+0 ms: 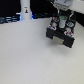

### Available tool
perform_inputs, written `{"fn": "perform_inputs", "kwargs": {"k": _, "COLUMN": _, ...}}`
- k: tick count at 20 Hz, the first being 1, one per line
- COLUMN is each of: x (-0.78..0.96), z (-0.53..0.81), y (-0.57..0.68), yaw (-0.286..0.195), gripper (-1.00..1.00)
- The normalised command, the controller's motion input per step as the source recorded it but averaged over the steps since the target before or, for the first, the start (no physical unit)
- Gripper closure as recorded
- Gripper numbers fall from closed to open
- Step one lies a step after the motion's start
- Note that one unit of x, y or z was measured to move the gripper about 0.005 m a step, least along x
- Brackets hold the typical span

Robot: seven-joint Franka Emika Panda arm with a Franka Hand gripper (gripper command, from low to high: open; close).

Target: Open the kcup holder, insert the kcup into the holder, and close the kcup holder

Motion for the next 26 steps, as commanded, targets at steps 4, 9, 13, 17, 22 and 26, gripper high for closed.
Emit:
{"fn": "perform_inputs", "kwargs": {"k": 4, "x": -0.21, "z": 0.21, "y": -0.07, "yaw": -0.026, "gripper": 1.00}}
{"fn": "perform_inputs", "kwargs": {"k": 9, "x": -0.15, "z": 0.03, "y": -0.11, "yaw": -0.023, "gripper": 1.00}}
{"fn": "perform_inputs", "kwargs": {"k": 13, "x": 0.02, "z": -0.07, "y": -0.07, "yaw": -0.008, "gripper": 1.00}}
{"fn": "perform_inputs", "kwargs": {"k": 17, "x": 0.02, "z": -0.12, "y": -0.06, "yaw": -0.008, "gripper": 1.00}}
{"fn": "perform_inputs", "kwargs": {"k": 22, "x": 0.01, "z": -0.06, "y": -0.09, "yaw": -0.007, "gripper": 1.00}}
{"fn": "perform_inputs", "kwargs": {"k": 26, "x": 0.00, "z": 0.00, "y": -0.18, "yaw": -0.052, "gripper": 1.00}}
